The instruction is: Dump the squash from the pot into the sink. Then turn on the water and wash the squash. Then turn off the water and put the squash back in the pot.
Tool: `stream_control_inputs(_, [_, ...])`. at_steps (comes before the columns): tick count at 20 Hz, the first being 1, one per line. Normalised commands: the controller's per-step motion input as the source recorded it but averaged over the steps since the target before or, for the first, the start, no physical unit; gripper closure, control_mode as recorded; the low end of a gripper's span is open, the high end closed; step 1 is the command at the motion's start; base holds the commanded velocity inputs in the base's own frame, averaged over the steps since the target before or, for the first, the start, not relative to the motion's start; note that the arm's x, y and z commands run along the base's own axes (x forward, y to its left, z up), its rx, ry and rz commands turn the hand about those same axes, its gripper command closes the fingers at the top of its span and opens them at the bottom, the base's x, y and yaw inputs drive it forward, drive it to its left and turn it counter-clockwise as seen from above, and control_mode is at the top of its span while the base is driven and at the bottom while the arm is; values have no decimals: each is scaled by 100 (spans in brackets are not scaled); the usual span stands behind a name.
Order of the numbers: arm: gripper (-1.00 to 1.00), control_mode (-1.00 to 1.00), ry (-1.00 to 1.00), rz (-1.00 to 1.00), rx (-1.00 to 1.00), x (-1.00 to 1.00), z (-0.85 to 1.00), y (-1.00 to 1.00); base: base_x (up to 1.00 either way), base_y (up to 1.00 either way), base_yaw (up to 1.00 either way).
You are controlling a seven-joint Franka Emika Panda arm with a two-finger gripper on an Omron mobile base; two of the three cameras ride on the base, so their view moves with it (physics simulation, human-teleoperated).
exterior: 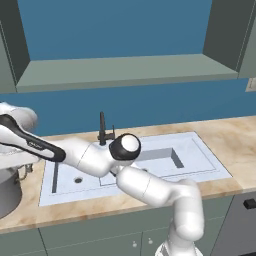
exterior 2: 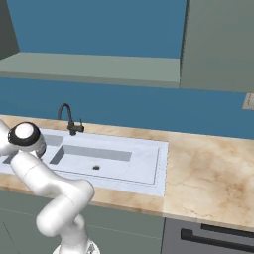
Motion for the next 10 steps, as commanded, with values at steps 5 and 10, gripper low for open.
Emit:
stream_control_inputs(5, [100,-100,-4,-43,2,-98,19,-71,0,0,0])
stream_control_inputs(10, [100,-100,0,-61,1,-79,0,-50,0,0,0])
